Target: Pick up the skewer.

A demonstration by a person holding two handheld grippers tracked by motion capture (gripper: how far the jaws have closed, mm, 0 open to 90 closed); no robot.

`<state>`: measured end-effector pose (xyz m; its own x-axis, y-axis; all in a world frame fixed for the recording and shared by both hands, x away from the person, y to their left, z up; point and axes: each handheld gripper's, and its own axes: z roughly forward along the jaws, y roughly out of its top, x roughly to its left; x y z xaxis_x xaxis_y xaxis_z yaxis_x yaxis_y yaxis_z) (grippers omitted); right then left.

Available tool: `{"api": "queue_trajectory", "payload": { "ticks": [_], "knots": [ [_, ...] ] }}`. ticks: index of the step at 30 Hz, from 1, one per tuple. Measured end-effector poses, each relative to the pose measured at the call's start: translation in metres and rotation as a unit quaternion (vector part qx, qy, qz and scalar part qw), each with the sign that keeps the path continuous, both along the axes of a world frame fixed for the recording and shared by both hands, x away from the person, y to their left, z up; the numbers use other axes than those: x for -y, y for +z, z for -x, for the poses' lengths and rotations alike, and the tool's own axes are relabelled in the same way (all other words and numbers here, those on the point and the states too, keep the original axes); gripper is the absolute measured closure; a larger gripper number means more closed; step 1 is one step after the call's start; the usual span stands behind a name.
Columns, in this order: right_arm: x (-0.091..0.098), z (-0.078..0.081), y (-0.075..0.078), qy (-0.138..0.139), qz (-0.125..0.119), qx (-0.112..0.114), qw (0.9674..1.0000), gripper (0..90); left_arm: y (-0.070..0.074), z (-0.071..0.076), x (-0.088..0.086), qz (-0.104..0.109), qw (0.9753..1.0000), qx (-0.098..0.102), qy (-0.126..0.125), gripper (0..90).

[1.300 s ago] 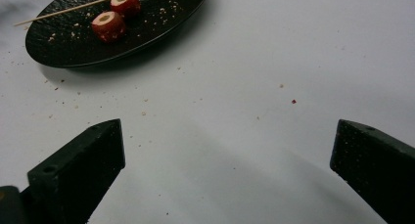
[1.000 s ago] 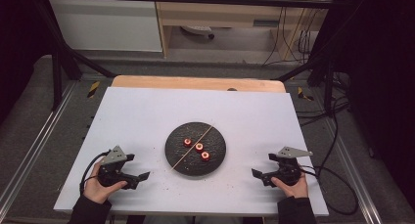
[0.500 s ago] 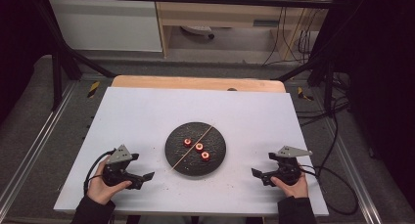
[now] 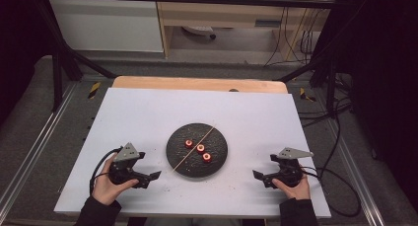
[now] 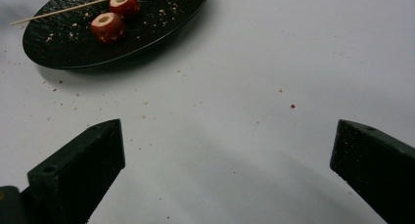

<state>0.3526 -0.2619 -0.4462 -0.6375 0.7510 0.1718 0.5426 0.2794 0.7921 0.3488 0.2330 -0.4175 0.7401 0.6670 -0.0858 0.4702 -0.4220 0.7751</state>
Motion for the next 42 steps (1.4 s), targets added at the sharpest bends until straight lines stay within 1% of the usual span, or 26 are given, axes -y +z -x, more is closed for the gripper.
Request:
{"api": "queue_trajectory", "payload": {
  "ticks": [2,6,19,22,25,28,34,42],
  "knots": [
    [0.000,0.000,0.000,0.001,0.004,0.001,1.0000,0.6,0.001,-0.002,0.003,-0.001,1.0000,-0.002,0.002,7.1],
    [0.000,0.000,0.000,0.001,0.001,0.000,1.0000,0.6,0.005,-0.004,0.008,-0.002,1.0000,-0.005,0.003,7.6],
    [-0.001,0.000,-0.001,0.002,0.005,0.000,1.0000,0.6,0.016,-0.014,0.034,-0.017,0.9998,-0.007,-0.011,8.1],
    [0.000,0.000,-0.001,0.002,0.006,0.000,1.0000,0.6,0.017,-0.017,0.041,-0.023,0.9996,-0.011,-0.011,8.4],
    [0.000,0.000,-0.001,0.001,0.004,-0.001,1.0000,0.6,0.018,-0.019,0.048,-0.025,0.9994,-0.018,-0.013,9.0],
    [0.000,0.000,-0.001,0.002,0.007,-0.002,1.0000,0.6,0.019,-0.022,0.054,-0.025,0.9993,-0.024,-0.015,9.8],
    [-0.001,0.000,-0.001,0.002,0.009,-0.004,1.0000,0.6,0.021,-0.027,0.067,-0.040,0.9988,-0.022,-0.019,10.0],
    [0.000,0.000,-0.001,0.001,0.009,-0.002,1.0000,0.6,0.023,-0.037,0.087,-0.053,0.9978,-0.034,-0.020,13.6]
  ]
}}
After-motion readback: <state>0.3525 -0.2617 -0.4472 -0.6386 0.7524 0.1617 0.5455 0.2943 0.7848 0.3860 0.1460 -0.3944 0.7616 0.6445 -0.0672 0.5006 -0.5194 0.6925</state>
